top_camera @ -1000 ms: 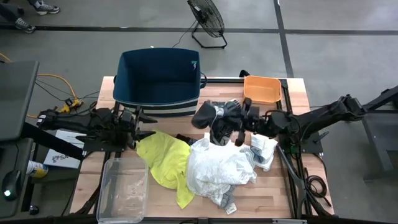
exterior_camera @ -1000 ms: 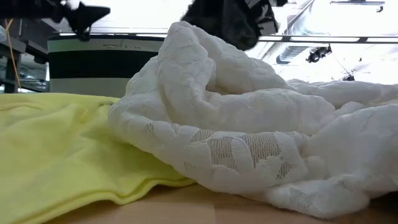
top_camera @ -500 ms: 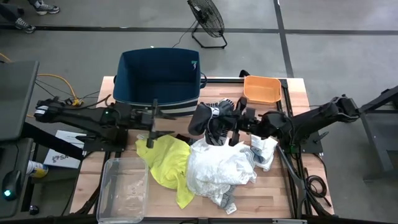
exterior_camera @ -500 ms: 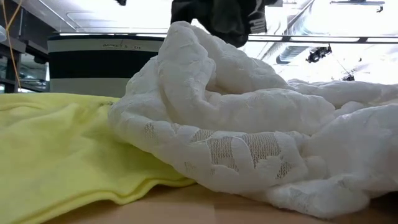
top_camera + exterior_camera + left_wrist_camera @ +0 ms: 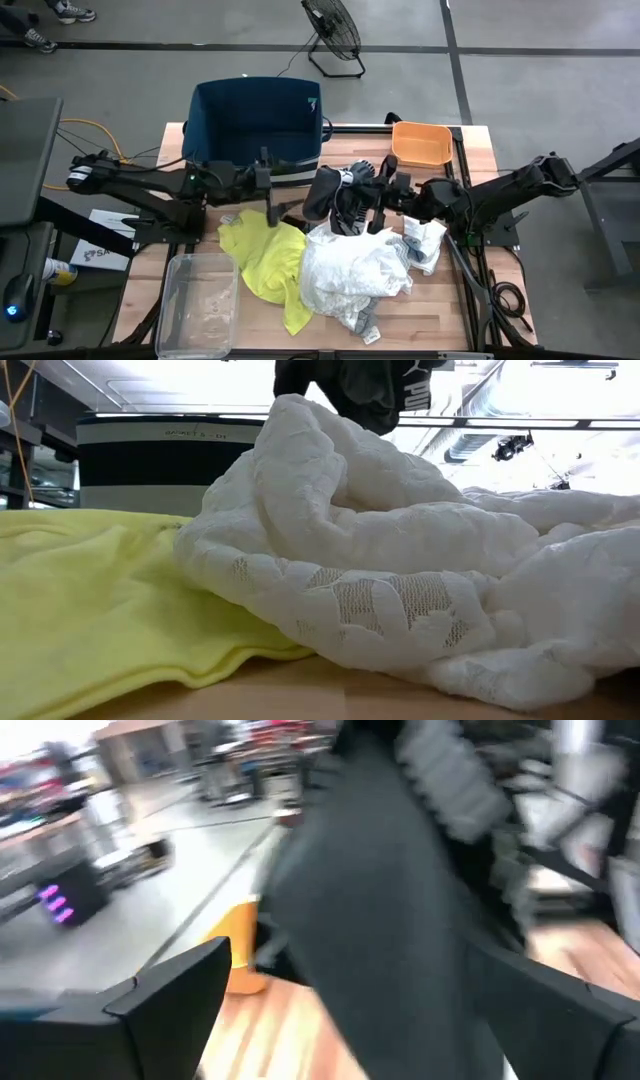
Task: Pick & Place Cloths
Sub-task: Put the gray underwear into the transparent bin
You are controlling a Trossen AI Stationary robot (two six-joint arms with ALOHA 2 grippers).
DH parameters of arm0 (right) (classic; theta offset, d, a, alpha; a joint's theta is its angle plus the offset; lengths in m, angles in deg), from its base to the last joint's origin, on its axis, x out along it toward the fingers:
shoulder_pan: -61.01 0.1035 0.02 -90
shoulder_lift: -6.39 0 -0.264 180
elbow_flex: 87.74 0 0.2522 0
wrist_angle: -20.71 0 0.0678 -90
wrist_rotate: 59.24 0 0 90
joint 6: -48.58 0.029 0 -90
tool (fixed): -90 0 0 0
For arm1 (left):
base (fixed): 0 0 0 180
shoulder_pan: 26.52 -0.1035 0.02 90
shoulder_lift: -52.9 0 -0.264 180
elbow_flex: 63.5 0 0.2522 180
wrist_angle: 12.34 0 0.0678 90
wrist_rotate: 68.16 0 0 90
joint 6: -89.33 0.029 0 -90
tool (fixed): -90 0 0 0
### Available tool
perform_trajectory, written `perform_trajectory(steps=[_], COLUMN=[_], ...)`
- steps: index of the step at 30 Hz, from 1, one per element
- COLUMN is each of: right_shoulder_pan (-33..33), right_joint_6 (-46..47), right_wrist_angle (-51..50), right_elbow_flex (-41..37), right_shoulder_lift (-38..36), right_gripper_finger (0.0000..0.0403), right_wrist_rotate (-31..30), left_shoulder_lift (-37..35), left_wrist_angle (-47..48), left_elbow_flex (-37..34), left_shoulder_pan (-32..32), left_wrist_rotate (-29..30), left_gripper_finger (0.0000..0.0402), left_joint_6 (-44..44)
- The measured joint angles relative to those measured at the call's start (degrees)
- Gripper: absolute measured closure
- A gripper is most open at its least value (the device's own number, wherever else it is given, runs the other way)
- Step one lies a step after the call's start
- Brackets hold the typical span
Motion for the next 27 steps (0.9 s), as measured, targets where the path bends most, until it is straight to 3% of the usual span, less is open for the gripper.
perform_trajectory(steps=[5, 16, 27], right_shoulder_pan=[-0.09, -1.71, -1.77], right_joint_6=[1.08, 0.15, -3.40], right_wrist_angle=[1.19, 12.33, 2.82], right_elbow_flex=[0.02, 3.00, 18.96], right_shoulder_lift=[0.10, 8.73, 19.43], right_gripper_finger=[0.0398, 0.0398, 0.0398], right_wrist_rotate=[-9.13, -9.29, -7.11], left_shoulder_lift=[0.91, 2.86, 4.83], left_wrist_angle=[0.52, -1.29, -3.57], left_elbow_flex=[1.57, 1.64, 1.66], left_shoulder_pan=[-0.65, -6.73, -6.67], left_wrist_rotate=[0.95, -10.72, -12.23], left_gripper_finger=[0.0019, 0.0004, 0.0004], left_joint_6=[-0.89, -6.96, -7.07])
